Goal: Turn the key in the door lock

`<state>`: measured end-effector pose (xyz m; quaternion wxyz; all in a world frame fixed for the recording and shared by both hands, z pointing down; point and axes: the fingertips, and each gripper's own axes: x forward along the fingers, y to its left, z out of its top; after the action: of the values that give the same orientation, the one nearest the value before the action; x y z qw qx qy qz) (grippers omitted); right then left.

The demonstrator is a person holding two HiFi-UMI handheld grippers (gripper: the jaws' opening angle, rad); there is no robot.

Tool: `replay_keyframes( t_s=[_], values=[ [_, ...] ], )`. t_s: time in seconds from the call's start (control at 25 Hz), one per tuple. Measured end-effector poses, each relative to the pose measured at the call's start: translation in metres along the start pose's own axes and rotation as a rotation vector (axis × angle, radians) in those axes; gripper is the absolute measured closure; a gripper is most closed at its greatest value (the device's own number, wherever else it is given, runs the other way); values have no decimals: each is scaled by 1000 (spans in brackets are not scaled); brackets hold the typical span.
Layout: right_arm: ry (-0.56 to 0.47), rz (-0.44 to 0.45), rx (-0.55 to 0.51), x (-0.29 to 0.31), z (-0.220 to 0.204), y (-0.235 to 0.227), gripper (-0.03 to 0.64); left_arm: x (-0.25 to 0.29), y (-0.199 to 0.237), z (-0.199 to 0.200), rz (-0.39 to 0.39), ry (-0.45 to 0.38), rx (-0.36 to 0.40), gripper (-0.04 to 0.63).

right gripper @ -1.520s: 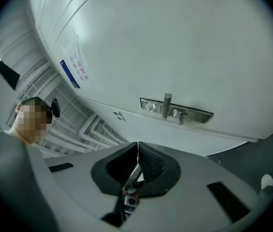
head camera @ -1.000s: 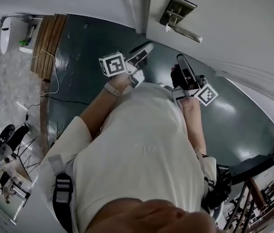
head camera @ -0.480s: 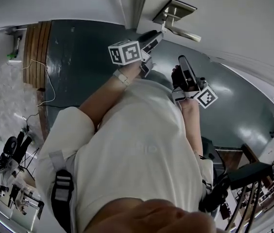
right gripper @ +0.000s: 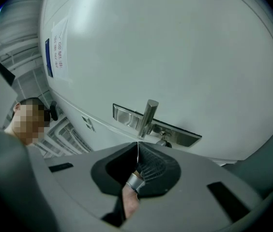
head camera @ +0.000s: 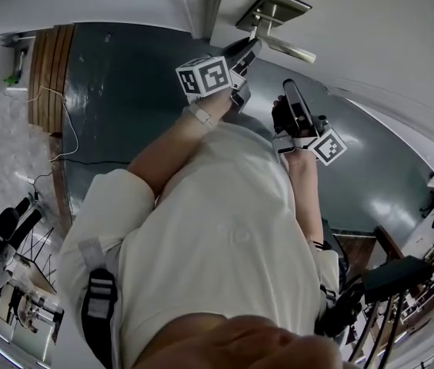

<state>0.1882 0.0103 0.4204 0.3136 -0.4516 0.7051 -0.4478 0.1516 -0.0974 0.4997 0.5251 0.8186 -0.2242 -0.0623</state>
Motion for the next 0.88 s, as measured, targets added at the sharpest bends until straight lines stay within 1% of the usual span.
replay_keyframes(
  t_s=[0.04, 0.08, 0.2, 0.28, 0.36, 0.52, 0.64, 0.8, 0.88],
  values=[
    [5, -2, -1, -1, 0, -2, 595, 0, -2, 1, -7, -20, 4, 543],
    [10, -6, -1, -4, -1, -5, 595, 1, -3, 1, -5, -41, 10, 557],
    [15, -22, 1, -11, -2, -12, 595, 0, -3, 2, 43, -102, 40, 565],
    [15, -27, 0, -15, 0, -15, 595, -1, -1, 2, 97, -120, 104, 566],
    [13, -31, 3, -17, 2, -19, 595, 0, 0, 1, 159, -103, 222, 566],
    [17, -29, 13, -23, 2, -25, 595, 3, 1, -4, 263, -46, 521, 565],
    [15, -24, 27, -26, 4, -27, 595, 3, 2, -6, 328, -34, 708, 565],
    [10, -20, 53, -30, 9, -28, 595, 2, 1, -6, 449, -21, 1013, 563],
    [11, -17, 62, -31, 10, -30, 595, 2, 1, -7, 493, -20, 1129, 563]
  ],
)
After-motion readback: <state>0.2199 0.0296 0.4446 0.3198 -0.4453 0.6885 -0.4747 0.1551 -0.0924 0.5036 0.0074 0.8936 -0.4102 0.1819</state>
